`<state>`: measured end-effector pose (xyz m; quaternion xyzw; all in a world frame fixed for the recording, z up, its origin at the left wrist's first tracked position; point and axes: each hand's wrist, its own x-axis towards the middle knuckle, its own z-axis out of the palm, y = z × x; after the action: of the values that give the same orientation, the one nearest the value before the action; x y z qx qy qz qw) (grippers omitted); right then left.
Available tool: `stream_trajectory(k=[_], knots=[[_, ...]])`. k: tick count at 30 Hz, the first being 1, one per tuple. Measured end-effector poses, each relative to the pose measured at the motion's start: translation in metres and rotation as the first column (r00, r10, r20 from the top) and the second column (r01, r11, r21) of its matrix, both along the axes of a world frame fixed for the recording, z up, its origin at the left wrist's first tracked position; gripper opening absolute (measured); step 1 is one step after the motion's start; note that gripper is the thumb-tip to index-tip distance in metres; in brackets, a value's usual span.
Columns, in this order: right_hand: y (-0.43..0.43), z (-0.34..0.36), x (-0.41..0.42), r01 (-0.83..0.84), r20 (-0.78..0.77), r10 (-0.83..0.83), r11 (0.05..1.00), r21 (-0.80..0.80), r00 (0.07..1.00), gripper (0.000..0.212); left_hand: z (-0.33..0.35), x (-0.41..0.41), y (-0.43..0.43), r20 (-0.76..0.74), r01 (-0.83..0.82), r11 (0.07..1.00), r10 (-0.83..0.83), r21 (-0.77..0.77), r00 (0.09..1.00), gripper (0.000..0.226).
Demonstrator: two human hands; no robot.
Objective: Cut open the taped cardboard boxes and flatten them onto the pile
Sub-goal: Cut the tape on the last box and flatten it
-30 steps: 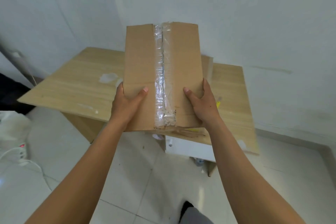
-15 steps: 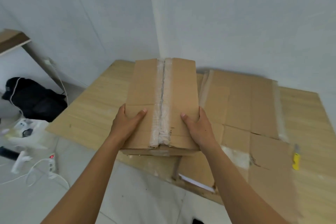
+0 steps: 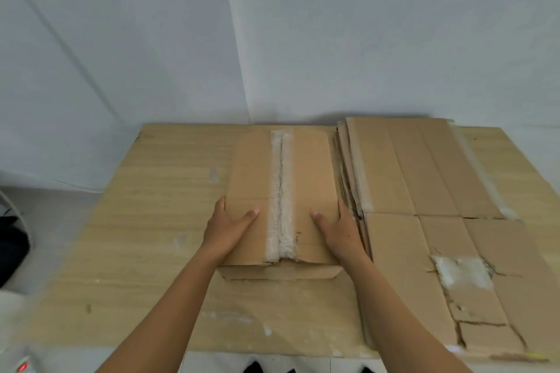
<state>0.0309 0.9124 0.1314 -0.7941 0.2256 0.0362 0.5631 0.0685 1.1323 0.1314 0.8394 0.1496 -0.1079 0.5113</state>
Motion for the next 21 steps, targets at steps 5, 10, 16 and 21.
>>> stream_trajectory(k=[5, 10, 16, 21], knots=[[-0.002, 0.000, -0.004, 0.012, -0.071, -0.002, 0.990, 0.143, 0.997, 0.045, -0.013, 0.004, 0.014, -0.022, 0.078, 0.997, -0.078, 0.001, 0.997, 0.091], [-0.003, -0.002, -0.008, 0.070, -0.175, -0.011, 0.940, 0.335, 0.985, 0.042, -0.018, 0.008, 0.018, -0.037, 0.081, 0.996, -0.080, 0.027, 0.996, 0.091], [-0.010, 0.020, 0.003, -0.035, -0.163, 0.099, 0.934, 0.357, 0.982, 0.070, -0.015, 0.014, 0.023, -0.043, 0.100, 0.990, -0.105, -0.098, 0.994, 0.089], [-0.011, 0.072, 0.019, 0.056, -0.112, -0.042, 0.991, 0.120, 0.993, 0.086, 0.010, 0.028, 0.004, -0.010, 0.198, 0.972, -0.201, -0.127, 0.980, 0.076]])
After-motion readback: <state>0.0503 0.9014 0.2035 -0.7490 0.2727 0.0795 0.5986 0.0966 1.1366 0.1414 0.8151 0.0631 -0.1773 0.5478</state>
